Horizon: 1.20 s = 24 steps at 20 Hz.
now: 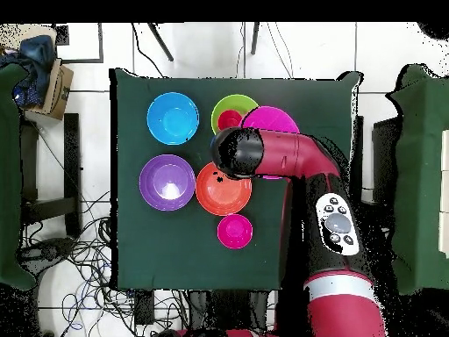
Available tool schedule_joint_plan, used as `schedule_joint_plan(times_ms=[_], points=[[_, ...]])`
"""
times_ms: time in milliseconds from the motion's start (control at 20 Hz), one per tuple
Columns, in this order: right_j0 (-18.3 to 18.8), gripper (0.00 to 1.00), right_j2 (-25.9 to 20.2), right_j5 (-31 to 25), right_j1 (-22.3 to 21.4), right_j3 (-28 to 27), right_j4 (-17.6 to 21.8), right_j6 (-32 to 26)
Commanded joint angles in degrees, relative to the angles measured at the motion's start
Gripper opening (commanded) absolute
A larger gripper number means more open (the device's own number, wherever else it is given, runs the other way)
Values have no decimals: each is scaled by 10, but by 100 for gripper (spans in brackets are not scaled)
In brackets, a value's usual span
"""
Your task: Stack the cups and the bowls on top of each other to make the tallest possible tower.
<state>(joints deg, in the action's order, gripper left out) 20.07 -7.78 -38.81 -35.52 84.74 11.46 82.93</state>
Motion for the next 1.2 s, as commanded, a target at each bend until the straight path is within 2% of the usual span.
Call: schedule_joint_plan(times_ms=[50, 1200], points=[[-18, 0, -13, -21, 6, -36, -12, 77], [-54, 0, 6, -110, -1, -89, -55, 101]])
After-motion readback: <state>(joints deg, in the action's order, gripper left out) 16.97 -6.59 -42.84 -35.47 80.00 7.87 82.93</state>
